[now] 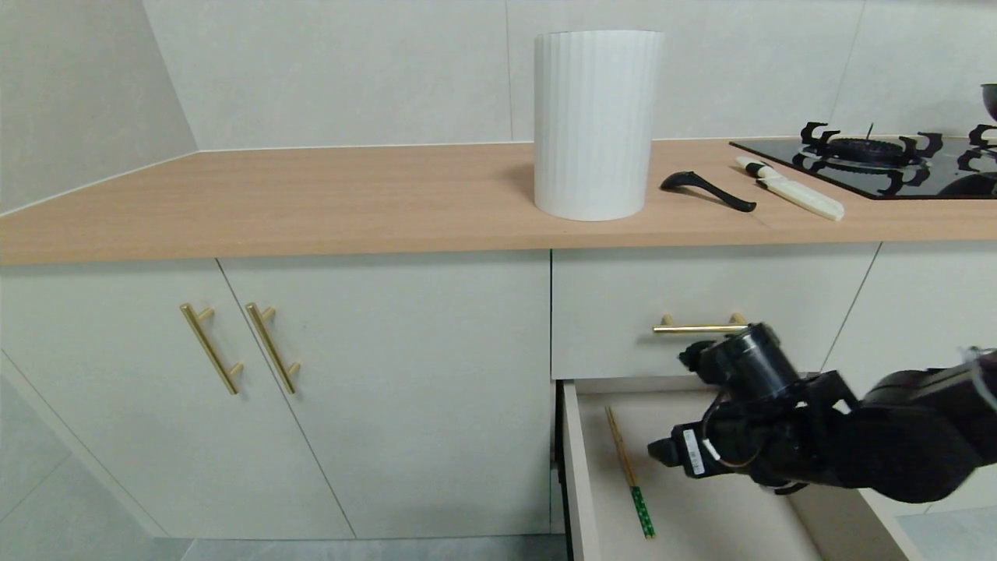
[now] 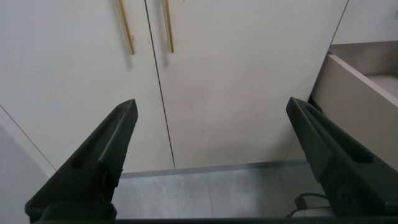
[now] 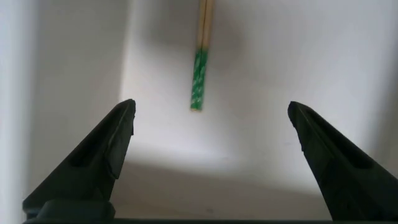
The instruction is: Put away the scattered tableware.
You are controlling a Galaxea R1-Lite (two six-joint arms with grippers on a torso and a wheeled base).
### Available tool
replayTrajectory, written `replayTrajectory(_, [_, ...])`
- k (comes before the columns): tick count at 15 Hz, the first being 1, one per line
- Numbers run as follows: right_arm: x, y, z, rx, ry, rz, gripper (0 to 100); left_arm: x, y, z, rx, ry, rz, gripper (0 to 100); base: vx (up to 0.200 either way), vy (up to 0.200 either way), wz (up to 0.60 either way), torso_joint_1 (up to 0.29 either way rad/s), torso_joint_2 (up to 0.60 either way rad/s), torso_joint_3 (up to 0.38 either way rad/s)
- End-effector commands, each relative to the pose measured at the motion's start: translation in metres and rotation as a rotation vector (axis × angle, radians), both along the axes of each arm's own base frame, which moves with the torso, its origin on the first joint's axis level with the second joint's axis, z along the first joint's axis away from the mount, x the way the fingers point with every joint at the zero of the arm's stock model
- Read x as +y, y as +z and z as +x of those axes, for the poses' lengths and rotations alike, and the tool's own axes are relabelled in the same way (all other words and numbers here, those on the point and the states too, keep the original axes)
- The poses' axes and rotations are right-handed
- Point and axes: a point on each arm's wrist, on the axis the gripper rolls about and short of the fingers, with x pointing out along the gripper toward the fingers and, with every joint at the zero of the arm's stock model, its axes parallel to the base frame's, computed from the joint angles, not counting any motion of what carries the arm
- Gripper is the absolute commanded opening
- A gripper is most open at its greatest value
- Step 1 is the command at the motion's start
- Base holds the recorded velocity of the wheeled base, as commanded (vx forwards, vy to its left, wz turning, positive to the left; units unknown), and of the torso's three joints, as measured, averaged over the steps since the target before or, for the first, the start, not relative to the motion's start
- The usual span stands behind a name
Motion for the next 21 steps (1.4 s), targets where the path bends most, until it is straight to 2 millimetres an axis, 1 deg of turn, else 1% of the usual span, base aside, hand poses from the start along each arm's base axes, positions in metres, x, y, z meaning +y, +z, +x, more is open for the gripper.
replayTrajectory(1, [-0.041,0.073,-0.029,-0.241,-0.042,0.046,100,0.000,0.000,0.000,0.001,0.000,0.000,100,0.000,0.000,0.00,0.000,0.00,0.000])
replayTrajectory(2, [-0.052,0.085,-0.034,-0.286,-0.048,0.035,100,0.000,0.000,0.000,0.001,0.000,0.000,100,0.000,0.000,0.00,0.000,0.00,0.000])
replayTrajectory(4, [-0.068,0.098,-0.041,-0.345,-0.061,0.010,100,0.000,0.000,0.000,0.001,0.000,0.000,100,0.000,0.000,0.00,0.000,0.00,0.000])
replayTrajectory(5, [-0.069,0.099,-0.042,-0.351,-0.064,0.011,100,0.000,0.000,0.000,0.001,0.000,0.000,100,0.000,0.000,0.00,0.000,0.00,0.000])
replayTrajectory(6, [-0.074,0.105,-0.044,-0.372,-0.081,0.013,100,0.000,0.000,0.000,0.001,0.000,0.000,100,0.000,0.000,0.00,0.000,0.00,0.000])
replayTrajectory(9, [-0.076,0.105,-0.043,-0.373,-0.088,0.010,100,0.000,0.000,0.000,0.001,0.000,0.000,100,0.000,0.000,0.00,0.000,0.00,0.000])
replayTrajectory(13, [-0.077,0.108,-0.046,-0.389,-0.080,0.004,100,0.000,0.000,0.000,0.001,0.000,0.000,100,0.000,0.000,0.00,0.009,-0.04,-0.029])
replayTrajectory(17, [-0.078,0.108,-0.046,-0.387,-0.081,0.002,100,0.000,0.000,0.000,-0.001,0.000,0.000,100,0.000,0.000,0.00,0.083,-0.26,-0.262])
replayTrajectory(21, [-0.079,0.108,-0.046,-0.388,-0.083,-0.003,100,0.000,0.000,0.000,0.001,0.000,0.000,100,0.000,0.000,0.00,0.170,-0.54,-0.292])
